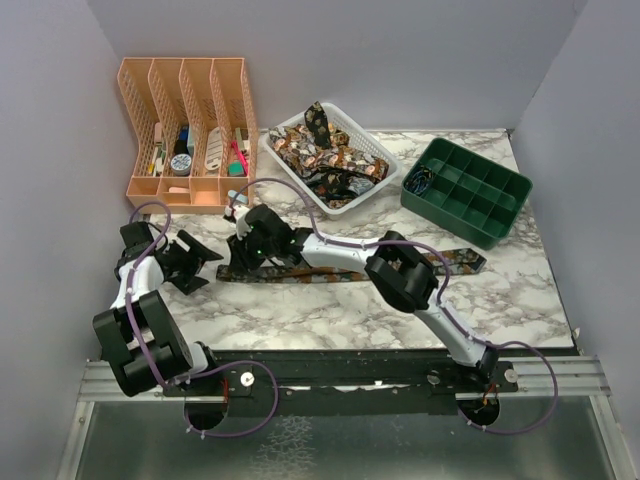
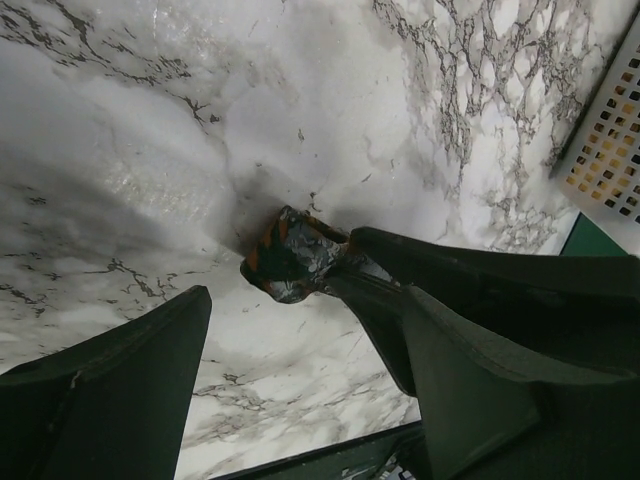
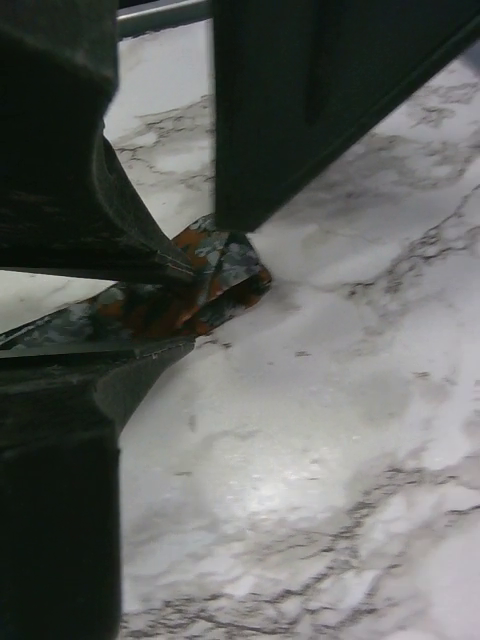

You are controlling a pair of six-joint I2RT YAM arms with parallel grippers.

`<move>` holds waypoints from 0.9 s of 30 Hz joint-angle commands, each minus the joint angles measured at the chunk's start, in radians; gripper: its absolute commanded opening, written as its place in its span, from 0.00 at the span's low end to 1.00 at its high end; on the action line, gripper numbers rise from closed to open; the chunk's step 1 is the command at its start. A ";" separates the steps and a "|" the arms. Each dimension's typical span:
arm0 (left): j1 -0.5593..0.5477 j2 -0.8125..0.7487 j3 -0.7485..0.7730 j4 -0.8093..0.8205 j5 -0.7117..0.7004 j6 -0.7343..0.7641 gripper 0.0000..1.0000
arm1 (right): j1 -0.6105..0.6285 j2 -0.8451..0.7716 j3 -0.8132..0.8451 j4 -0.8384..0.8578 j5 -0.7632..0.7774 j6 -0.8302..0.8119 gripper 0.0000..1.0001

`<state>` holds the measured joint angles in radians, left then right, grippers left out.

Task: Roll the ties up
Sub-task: Flatten out the tie at the center of the board.

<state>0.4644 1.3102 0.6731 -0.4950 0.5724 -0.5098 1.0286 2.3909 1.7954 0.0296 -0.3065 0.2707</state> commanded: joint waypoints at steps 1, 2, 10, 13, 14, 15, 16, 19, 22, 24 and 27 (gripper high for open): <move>0.000 -0.009 0.008 0.009 0.009 0.044 0.78 | 0.008 0.100 0.182 -0.137 0.004 -0.008 0.33; 0.000 -0.006 0.014 0.003 0.001 0.055 0.78 | 0.008 0.108 0.199 -0.156 0.012 -0.005 0.33; 0.000 0.080 0.095 -0.030 -0.035 0.147 0.72 | -0.067 -0.127 -0.008 -0.109 0.125 0.040 0.42; -0.001 0.096 0.096 -0.019 0.028 0.165 0.69 | -0.129 -0.281 -0.160 -0.071 0.070 0.037 0.48; -0.003 0.093 0.095 -0.016 0.030 0.165 0.68 | -0.141 -0.324 -0.206 -0.077 0.076 0.027 0.49; -0.005 0.090 0.093 -0.011 0.029 0.163 0.68 | -0.152 -0.364 -0.249 -0.083 0.093 0.024 0.50; -0.006 0.086 0.091 -0.007 0.032 0.162 0.68 | -0.165 -0.404 -0.297 -0.087 0.119 0.026 0.51; -0.018 0.103 0.085 0.002 0.053 0.163 0.70 | -0.217 -0.510 -0.426 -0.109 0.147 0.038 0.53; -0.045 0.146 0.084 0.012 0.091 0.172 0.70 | -0.270 -0.598 -0.546 -0.139 0.167 0.039 0.54; -0.067 0.166 0.092 0.012 0.087 0.174 0.70 | -0.305 -0.655 -0.603 -0.162 0.174 0.033 0.55; -0.088 0.171 0.111 -0.011 0.076 0.178 0.70 | -0.355 -0.732 -0.672 -0.192 0.190 0.030 0.56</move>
<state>0.4046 1.4673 0.7509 -0.4957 0.6182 -0.3595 0.7181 1.7306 1.2102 -0.0757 -0.1635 0.3027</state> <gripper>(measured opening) 0.702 0.552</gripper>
